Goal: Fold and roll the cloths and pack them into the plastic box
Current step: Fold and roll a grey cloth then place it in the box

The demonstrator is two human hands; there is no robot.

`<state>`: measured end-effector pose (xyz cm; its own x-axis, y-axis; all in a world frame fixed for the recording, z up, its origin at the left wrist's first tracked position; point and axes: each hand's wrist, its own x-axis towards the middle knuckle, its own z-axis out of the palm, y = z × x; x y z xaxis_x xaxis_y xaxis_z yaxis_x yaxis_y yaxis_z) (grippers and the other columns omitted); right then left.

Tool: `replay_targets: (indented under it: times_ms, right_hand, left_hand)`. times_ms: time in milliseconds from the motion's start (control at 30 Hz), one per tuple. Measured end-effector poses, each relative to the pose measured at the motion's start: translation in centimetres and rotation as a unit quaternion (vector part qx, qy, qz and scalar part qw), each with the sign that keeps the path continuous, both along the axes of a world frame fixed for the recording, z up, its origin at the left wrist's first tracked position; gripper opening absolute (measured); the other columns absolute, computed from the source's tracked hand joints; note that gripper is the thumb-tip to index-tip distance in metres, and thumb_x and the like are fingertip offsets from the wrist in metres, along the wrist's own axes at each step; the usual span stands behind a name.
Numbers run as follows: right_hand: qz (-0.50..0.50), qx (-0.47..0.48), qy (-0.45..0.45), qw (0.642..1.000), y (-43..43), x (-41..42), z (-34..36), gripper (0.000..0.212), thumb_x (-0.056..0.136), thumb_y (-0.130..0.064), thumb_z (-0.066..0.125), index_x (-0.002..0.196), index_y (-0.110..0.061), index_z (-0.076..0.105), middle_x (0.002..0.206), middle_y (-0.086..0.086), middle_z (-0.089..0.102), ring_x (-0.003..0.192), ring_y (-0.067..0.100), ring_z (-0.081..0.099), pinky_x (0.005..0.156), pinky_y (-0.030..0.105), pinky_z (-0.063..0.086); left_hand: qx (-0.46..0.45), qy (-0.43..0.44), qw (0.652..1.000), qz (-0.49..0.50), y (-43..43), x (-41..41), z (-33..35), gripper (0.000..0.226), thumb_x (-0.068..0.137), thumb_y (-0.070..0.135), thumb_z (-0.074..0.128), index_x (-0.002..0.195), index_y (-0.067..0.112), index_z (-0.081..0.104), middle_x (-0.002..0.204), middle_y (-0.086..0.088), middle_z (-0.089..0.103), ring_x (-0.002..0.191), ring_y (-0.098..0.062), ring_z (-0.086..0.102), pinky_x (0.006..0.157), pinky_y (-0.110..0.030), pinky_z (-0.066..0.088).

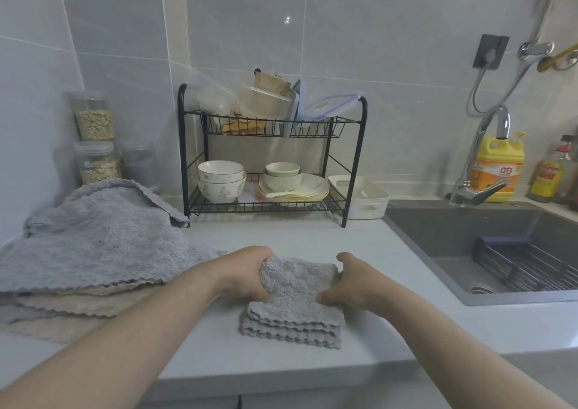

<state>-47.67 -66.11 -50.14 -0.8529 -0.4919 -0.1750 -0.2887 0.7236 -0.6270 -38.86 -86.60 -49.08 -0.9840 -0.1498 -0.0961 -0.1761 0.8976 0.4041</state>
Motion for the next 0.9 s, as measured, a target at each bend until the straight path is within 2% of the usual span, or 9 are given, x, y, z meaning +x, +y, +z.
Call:
replay_targets:
  times_ms: [67, 133, 267, 333, 433, 567, 667, 767, 900]
  right_hand:
    - [-0.016, -0.036, 0.002, 0.999, 0.1, -0.2, -0.6, 0.066, 0.06, -0.037, 0.086, 0.112, -0.008, 0.059, 0.097, 0.001, 0.066, 0.086, 0.016, 0.062, 0.076, 0.028, 0.05]
    - [-0.007, -0.076, -0.005, 0.997, 0.3, -0.3, -1.0, 0.045, 0.059, -0.035, 0.085, 0.089, -0.007, 0.067, 0.083, 0.004, 0.069, 0.075, 0.019, 0.064, 0.069, 0.029, 0.049]
    - [0.042, -0.141, 0.013, 0.989, 0.9, 0.2, -1.4, 0.021, 0.071, -0.014, 0.08, 0.089, -0.018, 0.069, 0.085, -0.004, 0.072, 0.077, 0.009, 0.067, 0.065, 0.017, 0.052]
    - [0.07, -0.159, 0.06, 0.983, 1.2, 0.6, -1.7, 0.029, 0.074, -0.011, 0.076, 0.094, -0.03, 0.067, 0.091, -0.014, 0.071, 0.085, 0.001, 0.065, 0.071, 0.014, 0.048]
    - [0.1, -0.174, 0.124, 0.972, 1.5, 1.1, -1.7, 0.034, 0.076, -0.018, 0.075, 0.089, -0.045, 0.06, 0.09, -0.024, 0.068, 0.086, -0.013, 0.061, 0.07, 0.005, 0.044]
    - [0.084, -0.176, 0.14, 0.971, 1.8, 1.2, -1.6, 0.044, 0.072, -0.018, 0.078, 0.096, -0.044, 0.052, 0.096, -0.015, 0.062, 0.073, -0.003, 0.057, 0.067, 0.014, 0.048]
    - [0.128, -0.165, 0.166, 0.964, 3.0, 1.6, -1.1, 0.059, 0.072, -0.019, 0.077, 0.111, -0.051, 0.047, 0.114, -0.022, 0.054, 0.094, -0.004, 0.053, 0.079, 0.012, 0.045]
    - [0.232, -0.087, 0.296, 0.923, 4.0, 2.7, -0.8, 0.05, 0.074, -0.023, 0.067, 0.122, -0.036, 0.057, 0.12, -0.025, 0.051, 0.111, -0.008, 0.046, 0.094, 0.004, 0.031]
    - [0.279, -0.021, 0.313, 0.908, 4.6, 3.5, -0.8, 0.045, 0.083, -0.05, 0.052, 0.121, -0.027, 0.063, 0.126, -0.014, 0.054, 0.116, 0.0, 0.045, 0.101, 0.01, 0.03]
  left_hand:
    - [0.031, 0.071, 0.997, -0.007, -0.1, 0.6, -0.6, 0.037, 0.066, 0.014, 0.082, 0.093, 0.019, 0.056, 0.096, 0.004, 0.062, 0.089, -0.01, 0.059, 0.076, -0.024, 0.047]
    - [0.089, 0.137, 0.986, -0.016, 0.0, 1.3, -1.0, 0.028, 0.066, 0.011, 0.082, 0.077, 0.019, 0.058, 0.081, 0.007, 0.063, 0.073, 0.005, 0.057, 0.063, -0.012, 0.043]
    - [0.132, 0.202, 0.97, 0.003, 0.3, 2.2, -1.3, 0.031, 0.066, 0.012, 0.082, 0.083, 0.024, 0.059, 0.085, 0.007, 0.063, 0.075, -0.001, 0.058, 0.062, -0.009, 0.041]
    - [0.168, 0.195, 0.966, 0.019, 0.1, 2.3, -1.3, 0.039, 0.067, 0.008, 0.078, 0.094, 0.029, 0.059, 0.091, 0.003, 0.065, 0.075, -0.011, 0.063, 0.063, -0.012, 0.045]
    - [0.172, 0.196, 0.965, 0.014, 0.0, 2.6, -0.9, 0.037, 0.065, 0.007, 0.069, 0.093, 0.031, 0.065, 0.091, 0.005, 0.067, 0.07, -0.006, 0.064, 0.068, -0.023, 0.052]
    - [-0.005, 0.211, 0.975, -0.065, 0.5, 3.6, -1.0, 0.023, 0.071, 0.001, 0.06, 0.081, 0.022, 0.065, 0.084, 0.011, 0.062, 0.083, -0.003, 0.053, 0.076, -0.024, 0.045]
    - [-0.096, 0.217, 0.965, -0.114, 0.4, 4.1, -1.8, 0.034, 0.072, -0.005, 0.057, 0.093, 0.021, 0.064, 0.093, 0.013, 0.056, 0.092, -0.004, 0.045, 0.082, -0.024, 0.04]
    - [-0.144, 0.207, 0.956, -0.149, 0.3, 4.2, -1.8, 0.043, 0.074, -0.009, 0.049, 0.102, 0.021, 0.063, 0.098, 0.011, 0.055, 0.095, -0.007, 0.044, 0.083, -0.026, 0.041]
    - [-0.147, 0.172, 0.96, -0.168, 0.4, 4.8, -1.4, 0.043, 0.075, 0.003, 0.047, 0.11, 0.022, 0.064, 0.101, 0.01, 0.056, 0.1, -0.009, 0.047, 0.087, -0.026, 0.042]
